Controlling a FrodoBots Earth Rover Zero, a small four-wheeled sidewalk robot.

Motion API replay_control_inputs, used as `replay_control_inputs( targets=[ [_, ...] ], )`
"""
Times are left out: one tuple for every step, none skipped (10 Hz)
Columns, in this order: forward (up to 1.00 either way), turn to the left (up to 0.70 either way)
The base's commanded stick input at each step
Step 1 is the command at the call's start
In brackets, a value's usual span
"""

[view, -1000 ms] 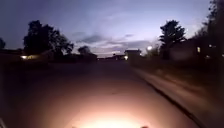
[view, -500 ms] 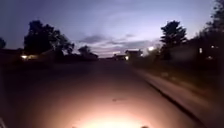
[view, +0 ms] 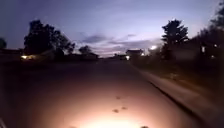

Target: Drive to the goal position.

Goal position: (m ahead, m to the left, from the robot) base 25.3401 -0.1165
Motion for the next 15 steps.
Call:
replay_control_inputs(
  targets=[
    [0.70, 0.00],
    [0.70, 0.00],
    [0.70, 0.00],
    [0.70, 0.00],
    [0.70, 0.00],
    [0.70, -0.16],
    [0.70, -0.35],
    [0.70, -0.35],
    [0.70, -0.35],
    [0.70, -0.35],
    [0.70, 0.00],
    [0.70, 0.00],
    [0.70, 0.00],
    [0.70, 0.00],
    [0.70, 0.00]
  ],
)
